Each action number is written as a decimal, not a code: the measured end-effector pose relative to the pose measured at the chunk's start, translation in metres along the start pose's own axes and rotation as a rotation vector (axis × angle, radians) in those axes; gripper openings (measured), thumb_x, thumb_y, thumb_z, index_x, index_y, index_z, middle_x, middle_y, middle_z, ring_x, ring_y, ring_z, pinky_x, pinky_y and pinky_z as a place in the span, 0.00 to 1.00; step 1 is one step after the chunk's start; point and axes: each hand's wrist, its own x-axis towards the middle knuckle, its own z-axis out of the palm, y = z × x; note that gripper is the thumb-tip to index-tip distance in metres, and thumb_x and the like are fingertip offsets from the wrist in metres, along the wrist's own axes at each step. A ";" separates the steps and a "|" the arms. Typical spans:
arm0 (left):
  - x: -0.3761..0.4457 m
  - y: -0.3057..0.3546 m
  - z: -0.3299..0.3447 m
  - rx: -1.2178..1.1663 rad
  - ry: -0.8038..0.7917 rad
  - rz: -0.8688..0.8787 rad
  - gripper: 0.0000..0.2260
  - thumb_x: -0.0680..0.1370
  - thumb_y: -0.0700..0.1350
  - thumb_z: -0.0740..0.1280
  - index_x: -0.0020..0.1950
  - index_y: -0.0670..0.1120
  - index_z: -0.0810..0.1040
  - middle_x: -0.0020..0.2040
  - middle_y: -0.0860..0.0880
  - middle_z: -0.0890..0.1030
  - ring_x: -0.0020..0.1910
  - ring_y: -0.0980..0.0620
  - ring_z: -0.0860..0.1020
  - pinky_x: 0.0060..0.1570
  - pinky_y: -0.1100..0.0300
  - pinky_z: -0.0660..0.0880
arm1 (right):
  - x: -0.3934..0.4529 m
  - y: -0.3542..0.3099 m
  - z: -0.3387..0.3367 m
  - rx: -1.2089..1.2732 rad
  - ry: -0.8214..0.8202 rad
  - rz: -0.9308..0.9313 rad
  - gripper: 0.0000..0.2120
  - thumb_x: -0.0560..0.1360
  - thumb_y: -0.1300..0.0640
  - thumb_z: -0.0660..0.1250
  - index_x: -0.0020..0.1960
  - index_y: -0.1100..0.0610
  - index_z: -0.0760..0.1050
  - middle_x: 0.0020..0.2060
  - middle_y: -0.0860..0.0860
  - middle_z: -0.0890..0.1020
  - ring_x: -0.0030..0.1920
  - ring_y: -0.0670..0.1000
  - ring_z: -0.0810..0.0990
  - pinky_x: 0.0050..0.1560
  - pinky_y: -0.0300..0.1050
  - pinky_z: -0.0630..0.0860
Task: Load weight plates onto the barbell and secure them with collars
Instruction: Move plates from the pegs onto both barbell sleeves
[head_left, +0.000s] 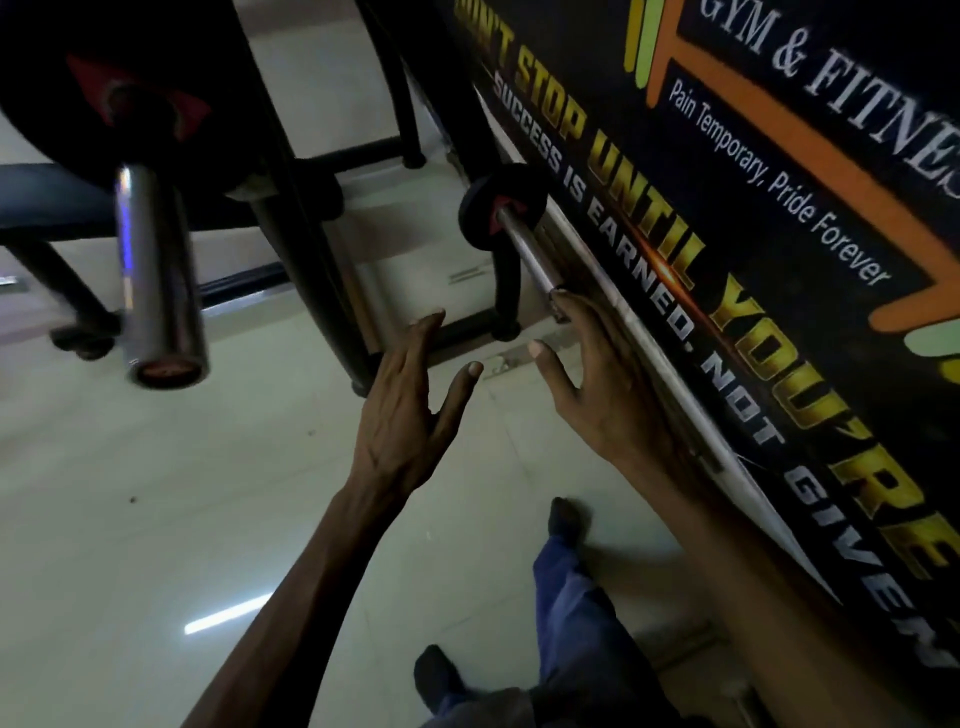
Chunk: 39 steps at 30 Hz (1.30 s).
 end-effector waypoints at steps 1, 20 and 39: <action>0.008 -0.001 0.006 0.013 -0.003 0.004 0.29 0.83 0.61 0.62 0.81 0.51 0.61 0.77 0.50 0.69 0.75 0.51 0.70 0.67 0.46 0.76 | 0.005 0.006 0.000 -0.002 -0.002 -0.002 0.29 0.83 0.41 0.62 0.79 0.54 0.64 0.77 0.53 0.70 0.77 0.49 0.68 0.73 0.41 0.69; 0.296 -0.083 0.211 0.195 -0.167 -0.217 0.33 0.83 0.62 0.60 0.83 0.47 0.57 0.81 0.47 0.64 0.80 0.47 0.64 0.74 0.45 0.69 | 0.275 0.243 0.075 -0.031 -0.234 -0.051 0.24 0.82 0.49 0.66 0.75 0.56 0.71 0.71 0.53 0.77 0.71 0.51 0.74 0.69 0.38 0.70; 0.448 -0.218 0.291 -0.003 0.009 -0.114 0.14 0.81 0.45 0.71 0.61 0.37 0.75 0.53 0.42 0.81 0.49 0.54 0.77 0.51 0.65 0.76 | 0.476 0.355 0.229 0.187 -0.341 0.026 0.22 0.83 0.51 0.66 0.74 0.57 0.70 0.69 0.55 0.76 0.70 0.55 0.74 0.69 0.55 0.73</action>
